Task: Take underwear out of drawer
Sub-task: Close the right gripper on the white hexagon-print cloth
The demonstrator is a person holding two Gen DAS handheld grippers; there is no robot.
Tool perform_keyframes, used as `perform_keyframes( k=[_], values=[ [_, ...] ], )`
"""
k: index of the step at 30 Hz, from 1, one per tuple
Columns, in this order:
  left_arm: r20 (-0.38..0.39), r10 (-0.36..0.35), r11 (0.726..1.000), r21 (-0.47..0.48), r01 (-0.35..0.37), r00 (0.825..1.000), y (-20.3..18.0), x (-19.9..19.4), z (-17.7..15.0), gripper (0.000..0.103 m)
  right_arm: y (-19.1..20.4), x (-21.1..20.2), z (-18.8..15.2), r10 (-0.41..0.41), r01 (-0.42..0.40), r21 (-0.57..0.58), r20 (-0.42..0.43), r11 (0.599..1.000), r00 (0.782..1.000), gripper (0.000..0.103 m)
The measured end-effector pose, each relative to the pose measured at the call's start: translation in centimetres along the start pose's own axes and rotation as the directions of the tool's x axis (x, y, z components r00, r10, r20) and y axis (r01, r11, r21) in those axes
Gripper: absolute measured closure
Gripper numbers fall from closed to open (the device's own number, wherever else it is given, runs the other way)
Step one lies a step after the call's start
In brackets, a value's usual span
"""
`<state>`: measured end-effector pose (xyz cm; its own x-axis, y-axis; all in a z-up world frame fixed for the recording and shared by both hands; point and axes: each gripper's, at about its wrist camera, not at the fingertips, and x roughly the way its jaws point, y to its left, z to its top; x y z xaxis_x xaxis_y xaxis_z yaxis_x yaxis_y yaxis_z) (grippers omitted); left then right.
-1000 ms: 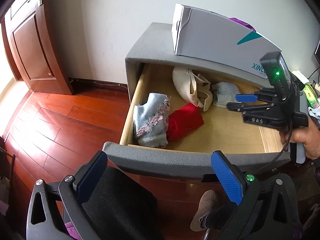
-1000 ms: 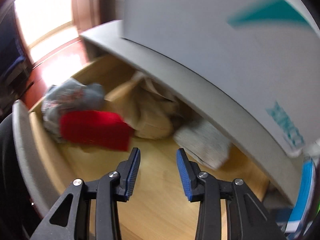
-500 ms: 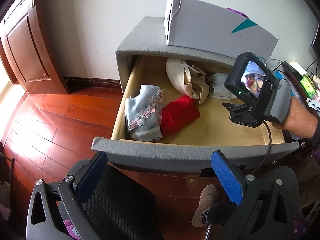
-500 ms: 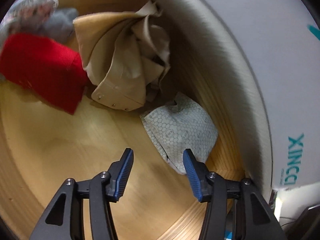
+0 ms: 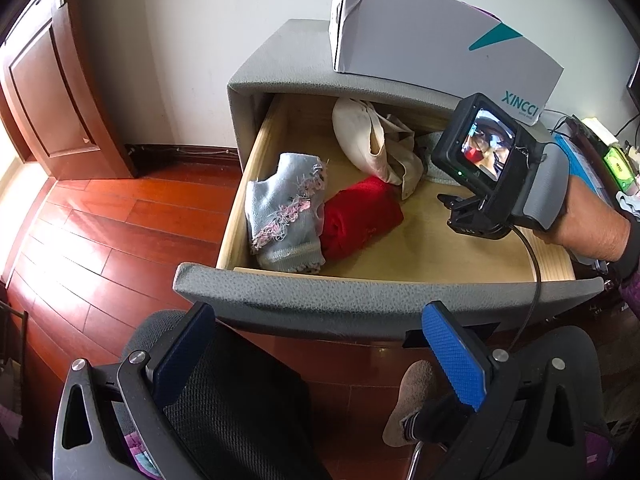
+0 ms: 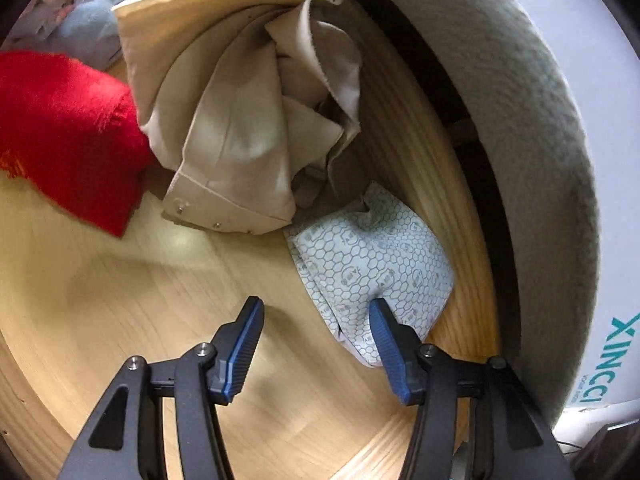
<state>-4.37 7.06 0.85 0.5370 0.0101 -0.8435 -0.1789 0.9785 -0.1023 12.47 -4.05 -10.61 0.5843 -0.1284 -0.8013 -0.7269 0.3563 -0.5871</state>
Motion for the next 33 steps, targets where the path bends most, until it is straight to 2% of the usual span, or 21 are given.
perform_keyframes(
  k=[1, 2, 3, 10, 12, 13, 15, 16, 17, 19, 25, 29, 33],
  values=[
    [-0.001, 0.000, 1.000, 0.001, 0.000, 1.000, 0.0, 0.0, 0.0, 0.000, -0.3, 0.3, 0.2, 0.011, -0.011, 0.011, -0.010, 1.000, 1.000, 0.053],
    [-0.001, -0.001, 1.000, 0.002, 0.001, 1.000, 0.0, 0.0, 0.0, 0.000, -0.1, 0.6, 0.7, 0.022, -0.021, 0.017, -0.029, 1.000, 0.999, 0.089],
    [-0.001, -0.001, 1.000, 0.005, 0.001, 1.000, -0.1, 0.0, 0.0, 0.000, -0.2, 1.2, 0.2, 0.033, -0.033, 0.012, -0.071, 0.999, 0.997, 0.102],
    [0.000, -0.004, 1.000, 0.011, 0.004, 1.000, -0.2, 0.0, -0.1, 0.000, 0.4, 3.5, -1.9, 0.040, -0.038, 0.024, -0.085, 0.999, 0.996, 0.103],
    [0.001, -0.004, 1.000, 0.012, 0.003, 1.000, -0.2, 0.0, -0.1, 0.000, 0.8, 3.4, -2.6, -0.006, 0.006, 0.003, -0.066, 1.000, 0.998, 0.103],
    [0.003, -0.003, 1.000, 0.012, 0.003, 1.000, -0.2, -0.1, -0.1, 0.000, -0.3, 2.3, -2.9, -0.041, 0.042, 0.003, -0.050, 0.999, 0.998, 0.103],
    [0.007, -0.006, 1.000, 0.010, 0.006, 1.000, -0.2, -0.2, -0.1, 0.000, -0.8, 2.5, -3.4, -0.110, 0.111, 0.016, -0.061, 0.994, 0.992, 0.099],
    [0.005, -0.009, 1.000, 0.009, 0.008, 1.000, -0.2, -0.2, -0.1, 0.000, -0.9, 2.8, -3.8, -0.140, 0.141, 0.015, -0.070, 0.990, 0.988, 0.082],
    [0.002, -0.009, 1.000, 0.010, 0.009, 1.000, -0.2, -0.1, -0.1, 0.000, -1.0, 3.1, -4.0, -0.160, 0.161, 0.013, -0.068, 0.987, 0.985, 0.058],
    [-0.002, -0.008, 1.000, 0.014, 0.008, 1.000, -0.3, 0.0, -0.2, 0.000, -1.0, 4.3, -4.4, -0.144, 0.145, 0.009, -0.075, 0.989, 0.987, 0.051],
    [-0.003, -0.002, 1.000, 0.026, 0.002, 1.000, -0.5, 0.2, -0.3, 0.000, -0.9, 7.2, -4.3, -0.122, 0.127, 0.047, -0.102, 0.991, 0.987, 0.046],
    [-0.018, -0.002, 1.000, 0.025, 0.003, 1.000, -0.5, 0.6, -0.3, 0.000, -1.6, 9.1, -4.0, -0.113, 0.125, 0.102, -0.118, 0.987, 0.987, 0.047],
    [-0.024, -0.007, 1.000, 0.028, 0.008, 1.000, -0.5, 0.7, -0.3, 0.000, -1.7, 10.3, -4.1, -0.113, 0.127, 0.109, -0.121, 0.986, 0.986, 0.047]
  ],
)
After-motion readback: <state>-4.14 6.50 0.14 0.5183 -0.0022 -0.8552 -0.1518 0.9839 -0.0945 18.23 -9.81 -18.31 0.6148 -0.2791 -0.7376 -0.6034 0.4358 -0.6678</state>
